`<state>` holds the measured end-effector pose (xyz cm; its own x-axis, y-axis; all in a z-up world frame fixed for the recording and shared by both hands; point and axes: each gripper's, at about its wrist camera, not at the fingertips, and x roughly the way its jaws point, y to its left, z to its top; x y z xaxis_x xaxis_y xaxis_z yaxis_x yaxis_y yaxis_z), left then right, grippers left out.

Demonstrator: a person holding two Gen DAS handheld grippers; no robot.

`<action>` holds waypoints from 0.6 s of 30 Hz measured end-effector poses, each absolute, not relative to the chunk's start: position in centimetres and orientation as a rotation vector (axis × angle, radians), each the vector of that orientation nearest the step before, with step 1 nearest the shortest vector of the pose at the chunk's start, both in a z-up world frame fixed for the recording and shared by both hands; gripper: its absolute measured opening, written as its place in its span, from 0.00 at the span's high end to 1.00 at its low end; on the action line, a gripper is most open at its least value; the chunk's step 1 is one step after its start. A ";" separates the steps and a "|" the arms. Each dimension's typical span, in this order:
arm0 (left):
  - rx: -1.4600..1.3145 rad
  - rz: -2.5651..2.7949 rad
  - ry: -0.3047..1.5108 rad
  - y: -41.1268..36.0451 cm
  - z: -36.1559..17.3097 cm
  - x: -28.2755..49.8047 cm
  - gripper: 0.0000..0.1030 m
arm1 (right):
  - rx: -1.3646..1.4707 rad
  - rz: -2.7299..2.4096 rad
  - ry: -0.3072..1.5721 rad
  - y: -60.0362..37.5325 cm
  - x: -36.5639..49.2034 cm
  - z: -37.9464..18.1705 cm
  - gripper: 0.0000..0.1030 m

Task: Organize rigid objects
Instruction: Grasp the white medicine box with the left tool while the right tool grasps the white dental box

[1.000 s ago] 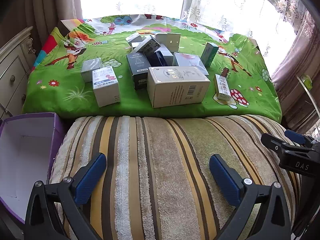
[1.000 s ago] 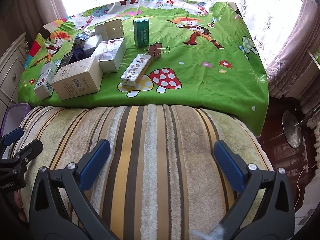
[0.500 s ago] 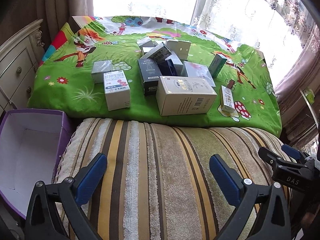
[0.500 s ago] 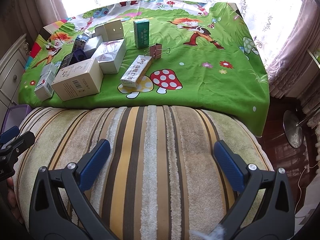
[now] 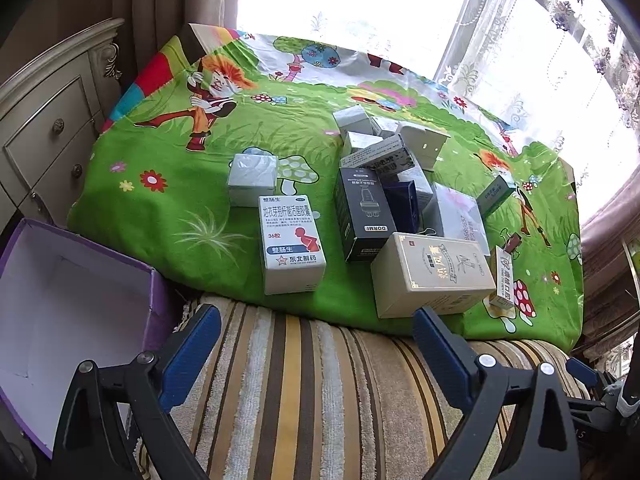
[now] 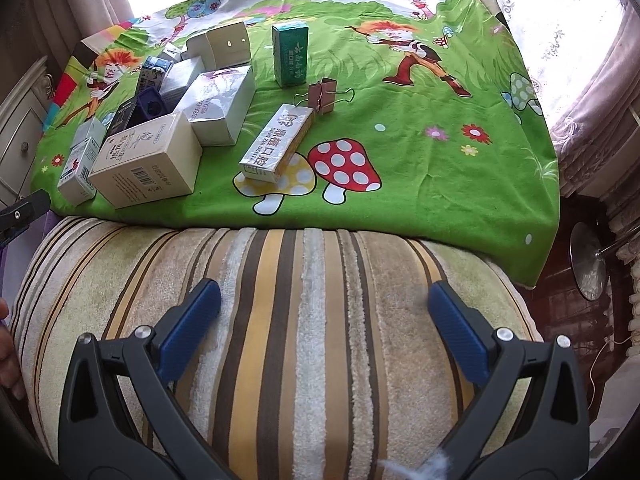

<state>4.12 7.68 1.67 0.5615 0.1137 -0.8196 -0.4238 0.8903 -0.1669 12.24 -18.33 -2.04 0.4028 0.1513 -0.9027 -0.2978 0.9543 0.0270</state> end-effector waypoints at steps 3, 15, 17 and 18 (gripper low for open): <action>-0.374 0.356 0.930 8.9 1.4 5.4 0.09 | -0.162 0.283 1.150 -17.7 13.6 -2.5 0.00; -0.384 0.407 0.970 11.4 -0.3 8.7 0.14 | -0.029 0.290 1.138 -16.6 17.8 -2.9 0.00; -0.379 0.406 0.972 11.4 -0.4 9.0 0.14 | -0.031 0.274 1.122 -16.1 18.6 -2.8 0.00; -0.377 0.406 0.974 11.4 -0.4 9.1 0.15 | -0.033 0.269 1.119 -15.8 19.1 -2.8 0.00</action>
